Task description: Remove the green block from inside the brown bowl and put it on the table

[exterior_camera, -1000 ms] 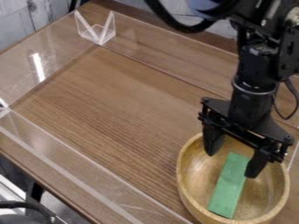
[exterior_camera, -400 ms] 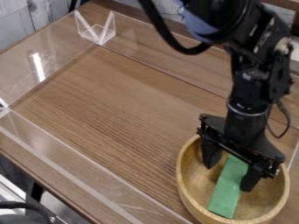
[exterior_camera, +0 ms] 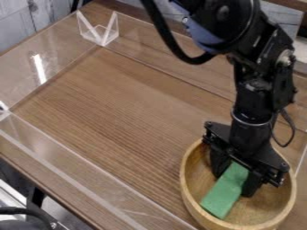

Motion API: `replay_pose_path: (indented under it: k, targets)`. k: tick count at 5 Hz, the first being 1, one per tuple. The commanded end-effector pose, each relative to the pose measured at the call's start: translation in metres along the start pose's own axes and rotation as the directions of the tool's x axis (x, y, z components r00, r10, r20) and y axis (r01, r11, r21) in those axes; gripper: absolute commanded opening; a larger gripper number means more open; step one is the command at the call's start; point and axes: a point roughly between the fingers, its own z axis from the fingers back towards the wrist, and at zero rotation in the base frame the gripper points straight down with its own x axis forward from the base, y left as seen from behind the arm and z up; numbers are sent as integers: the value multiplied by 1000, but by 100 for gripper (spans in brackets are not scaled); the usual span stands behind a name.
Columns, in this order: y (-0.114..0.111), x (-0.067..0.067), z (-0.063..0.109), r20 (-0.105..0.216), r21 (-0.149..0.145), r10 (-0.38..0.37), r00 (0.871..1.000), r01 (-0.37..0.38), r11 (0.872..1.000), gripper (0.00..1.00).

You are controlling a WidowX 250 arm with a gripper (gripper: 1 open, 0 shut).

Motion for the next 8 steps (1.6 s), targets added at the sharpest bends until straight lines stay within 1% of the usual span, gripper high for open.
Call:
replay_pose_path:
  k: [1, 4, 5, 6, 7, 8]
  targets:
    - [2, 4, 12, 26, -17, 13, 1000, -12, 1000, 0]
    - [6, -7, 38, -5, -41, 61, 998, -61, 997, 0]
    - [11, -10, 53, -9, -51, 87, 996, -87, 995, 0]
    - [31, -9, 81, 18, -61, 135, 991, -134, 989, 0]
    - [81, 2, 138, 90, -63, 279, 956, -275, 960, 0]
    - [130, 11, 186, 142, -69, 393, 909, -386, 920, 0]
